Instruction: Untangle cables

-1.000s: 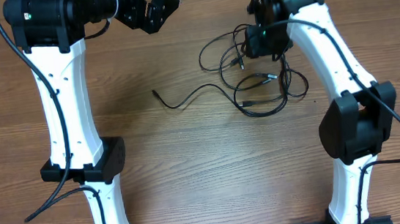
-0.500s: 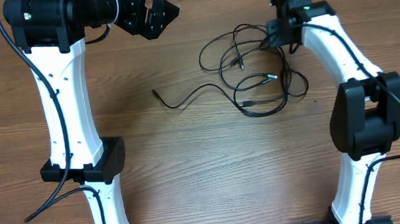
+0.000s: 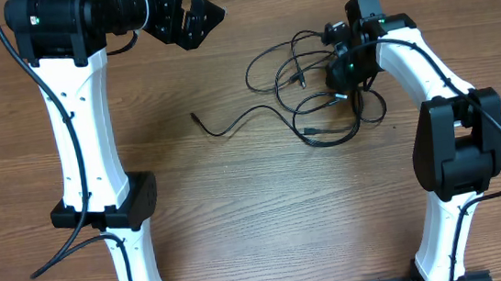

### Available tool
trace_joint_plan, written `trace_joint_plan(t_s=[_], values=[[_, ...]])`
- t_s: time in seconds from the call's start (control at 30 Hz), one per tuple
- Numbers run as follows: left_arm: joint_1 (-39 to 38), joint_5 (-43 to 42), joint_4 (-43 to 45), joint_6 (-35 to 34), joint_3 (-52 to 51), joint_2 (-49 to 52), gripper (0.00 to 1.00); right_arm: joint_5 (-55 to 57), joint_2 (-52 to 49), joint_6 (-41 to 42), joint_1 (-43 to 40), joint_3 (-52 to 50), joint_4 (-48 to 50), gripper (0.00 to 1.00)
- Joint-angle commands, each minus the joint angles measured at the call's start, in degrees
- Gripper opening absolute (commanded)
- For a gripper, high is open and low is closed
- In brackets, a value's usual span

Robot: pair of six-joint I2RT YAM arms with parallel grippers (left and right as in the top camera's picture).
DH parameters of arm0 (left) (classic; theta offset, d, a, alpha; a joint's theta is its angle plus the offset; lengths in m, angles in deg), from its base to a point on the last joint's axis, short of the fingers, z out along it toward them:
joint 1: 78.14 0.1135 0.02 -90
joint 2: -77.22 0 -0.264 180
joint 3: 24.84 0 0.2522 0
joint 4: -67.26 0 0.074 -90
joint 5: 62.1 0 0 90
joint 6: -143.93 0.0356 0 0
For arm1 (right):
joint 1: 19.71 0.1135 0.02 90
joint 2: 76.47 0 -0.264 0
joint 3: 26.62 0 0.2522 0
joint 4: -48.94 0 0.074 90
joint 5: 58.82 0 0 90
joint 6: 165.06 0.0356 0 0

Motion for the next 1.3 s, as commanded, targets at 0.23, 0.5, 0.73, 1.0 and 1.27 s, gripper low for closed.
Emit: trace_joint_plan(t_s=[0.23, 0.5, 0.73, 1.0, 1.27], values=[[0.04, -0.28, 0.00, 1.31, 0.46, -0.39, 1.00, -2.10, 0.31, -8.81, -2.34, -0.20, 0.66, 0.43], [0.04, -0.31, -0.04, 1.31, 0.46, -0.39, 1.00, -5.62, 0.31, -8.81, -2.32, -0.20, 1.05, 0.39], [0.02, -0.33, -0.07, 1.31, 0.46, -0.39, 1.00, -5.90, 0.24, -8.79, -2.27, -1.01, 1.70, 0.39], [-0.13, -0.33, -0.07, 1.31, 0.46, -0.39, 1.00, -5.97, 0.24, -8.96, -2.27, -6.51, 5.31, 0.04], [-0.17, -0.31, -0.02, 1.31, 0.46, -0.39, 1.00, -5.70, 4.00, -5.29, -1.29, 3.69, -1.81, 0.04]])
